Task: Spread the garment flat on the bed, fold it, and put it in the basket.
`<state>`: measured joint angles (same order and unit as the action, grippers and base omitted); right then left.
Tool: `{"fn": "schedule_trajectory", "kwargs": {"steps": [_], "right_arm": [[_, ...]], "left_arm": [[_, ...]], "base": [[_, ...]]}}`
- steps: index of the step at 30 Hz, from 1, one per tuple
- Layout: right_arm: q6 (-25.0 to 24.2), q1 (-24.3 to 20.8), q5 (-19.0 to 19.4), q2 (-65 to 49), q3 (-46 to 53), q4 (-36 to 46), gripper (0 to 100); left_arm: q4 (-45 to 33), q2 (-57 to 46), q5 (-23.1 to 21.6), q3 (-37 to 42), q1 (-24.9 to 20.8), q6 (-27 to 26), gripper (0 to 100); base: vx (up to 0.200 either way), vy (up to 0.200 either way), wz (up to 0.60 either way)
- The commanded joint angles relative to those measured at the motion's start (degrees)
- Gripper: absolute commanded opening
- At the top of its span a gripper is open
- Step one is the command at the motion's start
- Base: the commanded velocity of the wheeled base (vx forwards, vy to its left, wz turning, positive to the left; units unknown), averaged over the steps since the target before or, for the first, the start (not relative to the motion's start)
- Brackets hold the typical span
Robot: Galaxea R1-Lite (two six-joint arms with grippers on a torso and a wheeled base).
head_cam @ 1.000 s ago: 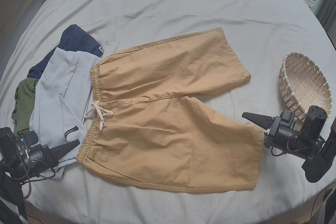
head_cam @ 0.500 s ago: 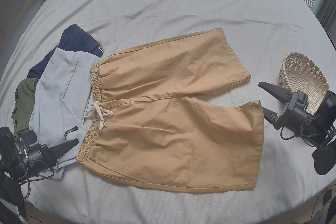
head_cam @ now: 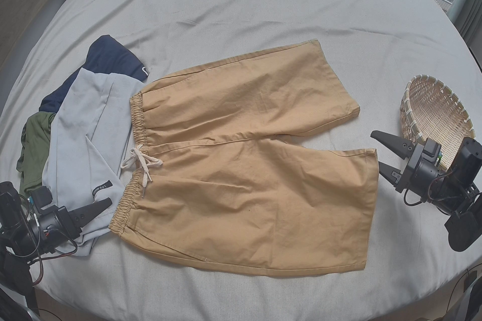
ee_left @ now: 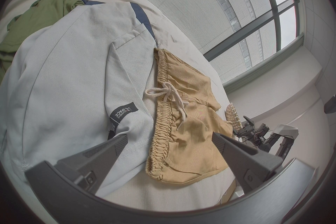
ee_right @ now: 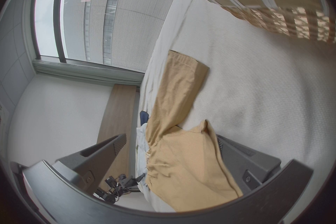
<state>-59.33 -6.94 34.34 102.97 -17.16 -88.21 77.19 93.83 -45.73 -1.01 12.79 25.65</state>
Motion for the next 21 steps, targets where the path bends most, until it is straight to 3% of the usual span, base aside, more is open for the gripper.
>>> {"fn": "schedule_trajectory", "kwargs": {"steps": [1, 3, 4, 19, 21], "right_arm": [[1.15, 0.52, -0.06, 4.78, 0.38, -0.12, 100], [1.32, 0.52, -0.15, 5.48, 0.29, -0.21, 100], [1.32, 0.52, -0.15, 5.66, 0.2, -0.21, 0], [1.94, 2.89, -0.33, 7.77, -2.96, -0.21, 0], [2.99, 4.04, -2.0, 8.12, -4.37, -0.21, 0]], "left_arm": [[0.07, 0.04, 0.02, 1.01, 0.04, 0.02, 100], [0.07, 0.04, 0.02, 1.01, 0.04, 0.02, 100], [0.07, -0.05, 0.02, 1.01, 0.04, 0.02, 100], [0.07, -0.05, 0.02, 1.01, 0.04, 0.02, 100], [0.15, -0.05, 0.02, 1.01, -0.13, 0.02, 100]], "base": [[0.0, 0.0, 0.0], [0.0, 0.0, 0.0], [0.0, 0.0, 0.0], [0.0, 0.0, 0.0], [0.0, 0.0, 0.0]]}}
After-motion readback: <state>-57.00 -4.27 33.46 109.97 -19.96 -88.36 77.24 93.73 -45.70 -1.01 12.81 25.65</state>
